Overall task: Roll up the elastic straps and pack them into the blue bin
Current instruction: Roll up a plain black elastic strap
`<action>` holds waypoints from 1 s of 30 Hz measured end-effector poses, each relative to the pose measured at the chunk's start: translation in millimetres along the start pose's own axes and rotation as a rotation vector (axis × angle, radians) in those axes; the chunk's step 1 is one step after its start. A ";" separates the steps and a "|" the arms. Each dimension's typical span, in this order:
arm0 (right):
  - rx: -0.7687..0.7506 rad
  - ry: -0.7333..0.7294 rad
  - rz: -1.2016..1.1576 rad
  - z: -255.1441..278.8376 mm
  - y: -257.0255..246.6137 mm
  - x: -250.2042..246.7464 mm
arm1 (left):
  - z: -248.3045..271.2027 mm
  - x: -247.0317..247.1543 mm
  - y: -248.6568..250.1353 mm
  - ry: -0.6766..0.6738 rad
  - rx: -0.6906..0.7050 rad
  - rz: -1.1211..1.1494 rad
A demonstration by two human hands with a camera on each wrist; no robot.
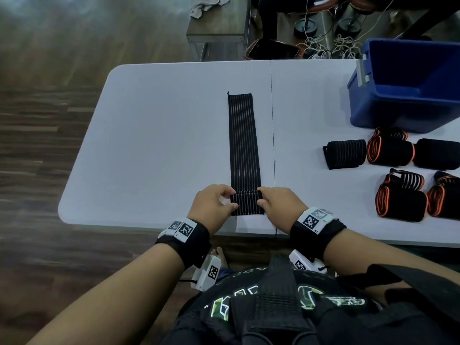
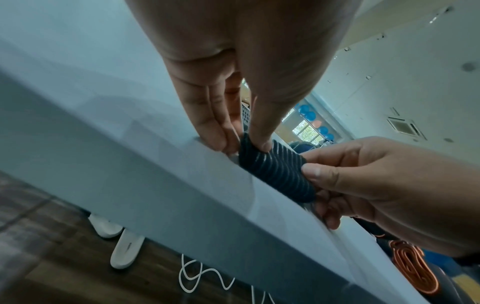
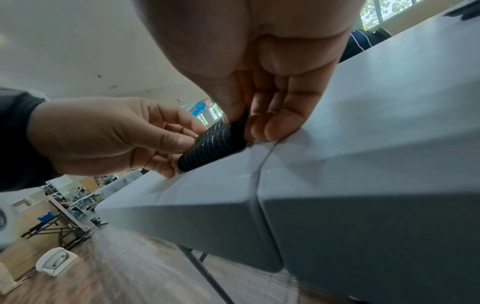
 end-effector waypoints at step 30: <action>-0.054 -0.012 -0.008 9.9 -0.1 -5.9 | 2.4 3.0 23.3 -0.028 0.333 -0.408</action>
Point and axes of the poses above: each hand's wrist, its own z-axis away from the middle knuckle, its own x-axis out of the palm, y = z × x, the point moved 9 cm from there along -z, towards the middle knuckle, and after that the axes turned 4 degrees about -z, right-handed, at the moved point
